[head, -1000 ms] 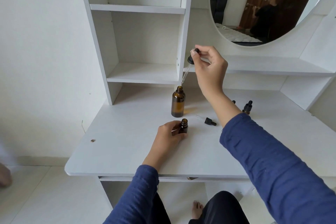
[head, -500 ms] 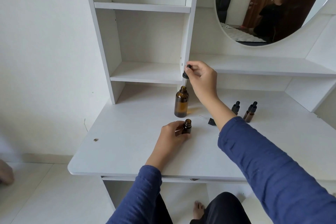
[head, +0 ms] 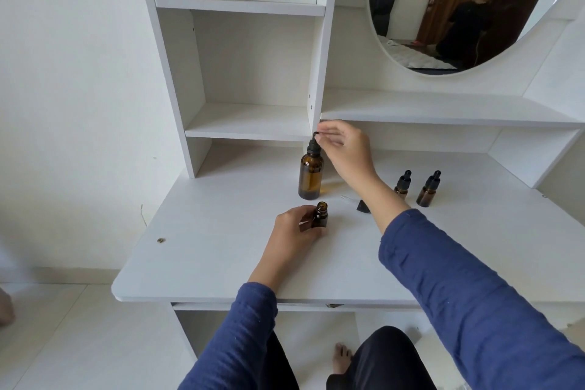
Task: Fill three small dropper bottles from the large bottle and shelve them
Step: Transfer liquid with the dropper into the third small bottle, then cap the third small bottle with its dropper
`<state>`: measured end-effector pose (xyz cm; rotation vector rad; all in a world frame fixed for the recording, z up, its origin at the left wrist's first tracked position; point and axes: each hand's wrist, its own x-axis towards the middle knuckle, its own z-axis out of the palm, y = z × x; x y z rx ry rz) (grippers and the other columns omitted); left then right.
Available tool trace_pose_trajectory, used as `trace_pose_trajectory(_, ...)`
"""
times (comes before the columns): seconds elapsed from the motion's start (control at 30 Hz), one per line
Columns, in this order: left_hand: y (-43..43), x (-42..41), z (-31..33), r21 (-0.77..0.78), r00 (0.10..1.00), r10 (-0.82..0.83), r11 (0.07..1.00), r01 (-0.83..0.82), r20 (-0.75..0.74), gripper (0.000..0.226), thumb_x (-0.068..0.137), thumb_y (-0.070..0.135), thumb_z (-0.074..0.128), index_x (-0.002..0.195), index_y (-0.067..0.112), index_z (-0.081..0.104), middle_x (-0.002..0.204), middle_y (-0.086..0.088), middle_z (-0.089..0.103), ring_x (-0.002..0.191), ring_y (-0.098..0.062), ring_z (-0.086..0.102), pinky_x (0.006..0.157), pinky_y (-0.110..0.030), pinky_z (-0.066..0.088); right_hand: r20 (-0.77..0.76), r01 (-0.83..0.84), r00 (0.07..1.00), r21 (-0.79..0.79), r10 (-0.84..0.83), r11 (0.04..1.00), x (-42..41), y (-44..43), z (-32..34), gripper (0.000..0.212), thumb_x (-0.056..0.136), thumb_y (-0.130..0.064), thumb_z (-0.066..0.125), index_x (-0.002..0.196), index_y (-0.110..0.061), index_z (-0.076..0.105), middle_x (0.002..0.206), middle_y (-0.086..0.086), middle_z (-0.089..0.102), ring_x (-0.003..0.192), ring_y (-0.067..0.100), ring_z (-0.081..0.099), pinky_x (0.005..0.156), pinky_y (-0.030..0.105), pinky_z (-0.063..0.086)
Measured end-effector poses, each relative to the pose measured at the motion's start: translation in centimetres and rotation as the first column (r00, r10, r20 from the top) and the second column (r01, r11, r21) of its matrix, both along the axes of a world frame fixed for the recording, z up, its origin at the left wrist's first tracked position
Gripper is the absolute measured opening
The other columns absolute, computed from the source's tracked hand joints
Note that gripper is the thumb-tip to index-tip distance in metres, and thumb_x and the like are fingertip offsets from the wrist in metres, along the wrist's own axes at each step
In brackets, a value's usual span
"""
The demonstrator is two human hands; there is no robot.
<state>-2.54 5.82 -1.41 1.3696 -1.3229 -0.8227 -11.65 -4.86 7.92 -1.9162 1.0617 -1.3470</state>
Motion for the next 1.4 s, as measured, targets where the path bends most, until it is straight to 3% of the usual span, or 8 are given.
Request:
trace_pose_trajectory(0.13,0.0,0.1,0.0,-0.010,1.000,0.001,1.000,-0.001,0.014,0.025,0.077,0.002,0.069,0.098,0.015,0.065,0.098,-0.005,0.067,0.091,-0.015,0.064,0.081,-0.013,0.049,-0.019,0.053,0.998,0.025,-0.053,0.998,-2.9,0.6,-1.3,0.019,0.088,-0.011,0.058,0.106,-0.009,0.064,0.103,-0.002,0.065,0.094,0.009,0.060,0.077,0.000,0.042)
trace_pose_trajectory(0.27,0.2,-0.1,0.1,-0.027,1.000,-0.007,1.000,0.007,0.020,0.026,0.078,0.000,0.067,0.096,0.018,0.063,0.095,-0.001,0.066,0.086,-0.009,0.063,0.075,-0.003,0.047,-0.071,0.139,0.988,0.069,-0.134,0.988,-6.2,1.7,-4.4,0.018,0.086,-0.012,0.061,0.104,-0.011,0.064,0.105,0.001,0.066,0.093,0.009,0.059,0.083,0.008,0.045)
trace_pose_trajectory(0.4,0.2,-0.1,0.2,-0.041,0.997,0.017,0.999,-0.014,0.069,0.022,0.078,0.004,0.068,0.091,0.021,0.063,0.095,-0.007,0.069,0.087,-0.018,0.065,0.080,-0.017,0.049,-0.172,0.138,0.979,0.165,-0.109,0.977,-8.2,2.6,-7.2,0.029,0.081,-0.014,0.067,0.109,-0.010,0.060,0.109,0.002,0.061,0.099,0.013,0.055,0.090,0.023,0.042)
trace_pose_trajectory(0.6,0.3,-0.2,0.1,-0.040,0.993,0.020,0.999,-0.016,0.116,0.026,0.081,0.007,0.067,0.105,0.013,0.064,0.097,0.001,0.065,0.088,-0.010,0.061,0.072,0.002,0.043,-0.334,0.177,0.935,0.155,-0.117,0.972,-8.6,2.3,-9.3,0.031,0.079,-0.006,0.066,0.109,-0.006,0.058,0.109,0.010,0.058,0.102,0.019,0.056,0.088,0.021,0.040)
trace_pose_trajectory(0.8,0.3,-0.2,0.1,-0.030,0.995,0.024,0.999,-0.021,0.092,0.028,0.080,0.007,0.068,0.108,0.013,0.064,0.101,0.000,0.066,0.093,-0.013,0.062,0.079,-0.008,0.046,-0.127,0.172,0.980,0.166,-0.152,0.971,-8.1,2.6,-7.8,0.015,0.082,-0.010,0.065,0.095,-0.009,0.058,0.092,0.005,0.061,0.078,0.022,0.063,0.065,0.009,0.044)
trace_pose_trajectory(0.93,0.3,-0.3,0.1,-0.026,0.996,0.025,0.999,-0.023,0.086,0.030,0.080,0.006,0.068,0.109,0.011,0.063,0.099,0.002,0.064,0.091,-0.011,0.061,0.074,0.001,0.043,0.052,0.068,0.996,0.172,-0.078,0.983,-7.4,3.6,-5.6,0.012,0.084,-0.009,0.061,0.082,-0.021,0.060,0.079,-0.006,0.062,0.076,0.019,0.062,0.071,0.030,0.051)
trace_pose_trajectory(1.23,0.1,-0.3,0.1,-0.010,0.993,0.027,1.000,-0.026,0.117,0.036,0.081,0.009,0.068,0.116,0.010,0.061,0.107,-0.001,0.064,0.099,-0.014,0.060,0.087,-0.019,0.043,0.057,-0.117,0.992,0.119,0.110,0.986,-5.6,4.7,-3.1,0.014,0.080,-0.006,0.063,0.076,-0.020,0.065,0.066,-0.003,0.058,0.063,0.012,0.050,0.061,0.027,0.041)
trace_pose_trajectory(1.4,0.1,-0.2,-0.1,-0.031,0.995,0.028,0.999,-0.026,0.097,0.032,0.080,0.004,0.068,0.111,0.009,0.063,0.102,-0.002,0.066,0.093,-0.012,0.063,0.078,-0.004,0.047,-0.041,-0.148,0.987,0.109,0.153,0.983,-5.0,4.9,-3.0,0.012,0.076,-0.004,0.066,0.078,-0.016,0.065,0.068,-0.004,0.059,0.064,0.012,0.053,0.064,0.022,0.043)
